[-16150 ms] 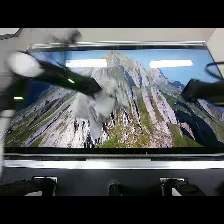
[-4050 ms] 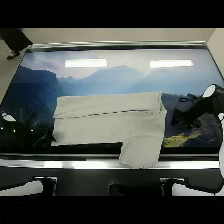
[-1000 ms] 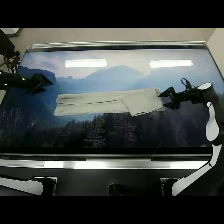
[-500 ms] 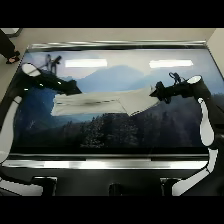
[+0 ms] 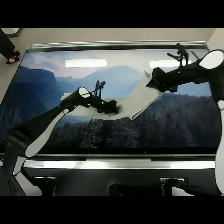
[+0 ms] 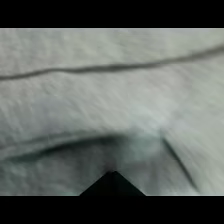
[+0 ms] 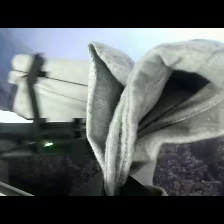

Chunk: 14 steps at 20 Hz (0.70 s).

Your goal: Fold the shirts.

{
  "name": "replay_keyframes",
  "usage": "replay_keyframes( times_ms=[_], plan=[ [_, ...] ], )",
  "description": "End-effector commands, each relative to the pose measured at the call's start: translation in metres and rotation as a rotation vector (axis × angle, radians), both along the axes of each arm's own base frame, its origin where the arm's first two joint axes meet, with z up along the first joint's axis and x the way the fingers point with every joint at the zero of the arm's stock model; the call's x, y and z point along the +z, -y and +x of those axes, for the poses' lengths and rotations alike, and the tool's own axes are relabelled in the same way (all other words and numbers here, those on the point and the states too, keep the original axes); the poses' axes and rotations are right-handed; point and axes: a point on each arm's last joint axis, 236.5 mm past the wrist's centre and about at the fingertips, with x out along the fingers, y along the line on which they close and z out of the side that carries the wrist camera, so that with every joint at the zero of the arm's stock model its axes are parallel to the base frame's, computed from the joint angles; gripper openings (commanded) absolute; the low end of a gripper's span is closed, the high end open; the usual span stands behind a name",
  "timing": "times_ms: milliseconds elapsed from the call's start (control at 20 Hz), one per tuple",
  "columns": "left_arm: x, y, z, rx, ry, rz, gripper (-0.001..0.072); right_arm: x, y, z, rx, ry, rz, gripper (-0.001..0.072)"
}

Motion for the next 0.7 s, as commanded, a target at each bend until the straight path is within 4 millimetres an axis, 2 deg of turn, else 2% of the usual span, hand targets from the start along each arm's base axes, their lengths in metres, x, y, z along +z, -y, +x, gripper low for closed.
replay_keyframes(
  times_ms=[0, 150, 200, 250, 300, 350, 400, 450, 550, 650],
  plan=[
    [-0.006, 0.051, -0.025, 0.026, -0.111, -0.113, 0.0036, 0.047, -0.002, -0.033, -0.011, 0.079, -0.013, 0.0045],
    [-0.003, 0.098, -0.048, 0.043, -0.145, -0.192, 0.0036, 0.055, -0.003, -0.037, -0.020, 0.090, -0.004, 0.0045],
    [-0.006, 0.104, -0.052, 0.046, -0.154, -0.196, 0.0036, 0.054, -0.003, -0.034, -0.025, 0.092, 0.001, 0.0045],
    [-0.007, 0.102, -0.051, 0.030, -0.132, -0.192, 0.0035, 0.053, -0.003, -0.029, -0.033, 0.097, 0.006, 0.0045],
    [-0.003, 0.091, -0.044, 0.006, -0.090, -0.181, 0.0033, 0.050, -0.005, -0.023, -0.036, 0.094, 0.013, 0.0045],
    [0.003, 0.071, -0.027, 0.004, -0.029, -0.141, 0.0032, 0.043, -0.007, -0.017, -0.037, 0.087, 0.016, 0.0045],
    [0.013, 0.040, -0.005, 0.024, 0.044, -0.071, 0.0032, 0.036, -0.016, -0.009, -0.027, 0.080, 0.027, 0.0045],
    [0.030, 0.000, 0.020, 0.055, 0.122, 0.003, 0.0032, 0.030, -0.031, -0.001, -0.006, 0.081, 0.052, 0.0044],
    [0.078, -0.092, 0.063, 0.132, 0.275, 0.131, 0.0033, 0.018, -0.082, 0.012, 0.061, 0.087, 0.143, 0.0044],
    [0.140, -0.189, 0.090, 0.266, 0.405, 0.210, 0.0034, -0.004, -0.144, 0.019, 0.122, 0.056, 0.234, 0.0044]
  ],
)
